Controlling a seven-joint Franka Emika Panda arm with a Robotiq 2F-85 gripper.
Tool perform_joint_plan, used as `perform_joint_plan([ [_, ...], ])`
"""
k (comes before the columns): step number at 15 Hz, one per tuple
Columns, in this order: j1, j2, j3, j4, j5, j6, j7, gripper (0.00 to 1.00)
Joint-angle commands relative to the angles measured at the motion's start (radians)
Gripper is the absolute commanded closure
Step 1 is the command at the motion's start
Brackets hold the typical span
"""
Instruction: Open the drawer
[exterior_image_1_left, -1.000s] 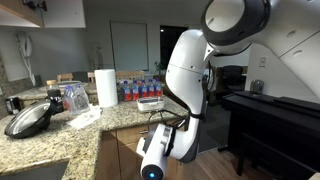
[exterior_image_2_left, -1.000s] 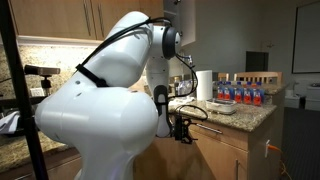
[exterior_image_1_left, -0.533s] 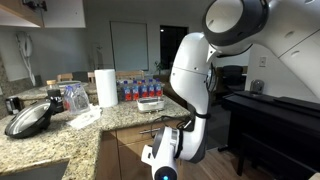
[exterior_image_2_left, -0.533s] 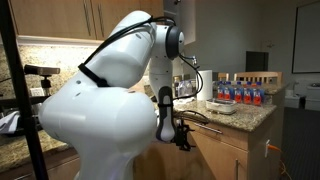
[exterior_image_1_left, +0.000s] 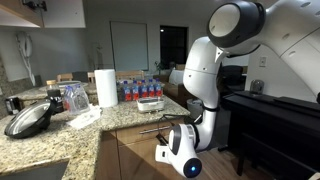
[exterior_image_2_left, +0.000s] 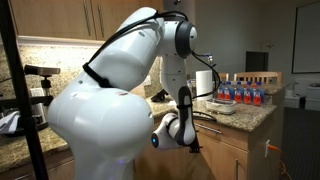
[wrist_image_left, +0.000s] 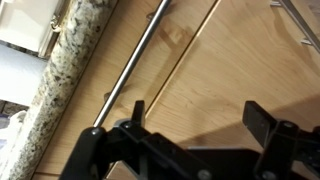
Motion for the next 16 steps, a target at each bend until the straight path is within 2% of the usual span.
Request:
perform_joint_plan([
  [1,0.125,-0.016,-0.086,-0.009,-0.001,-0.025,0.099,0.0],
  [7,0.353,0.003,-0.245,0.016,0.008,-0.126,0.289,0.0],
  [11,0.367,0.006,-0.284,0.026,0.01,-0.178,0.376,0.0],
  [16,0.403,0.012,-0.361,0.049,0.01,-0.144,0.456,0.0],
])
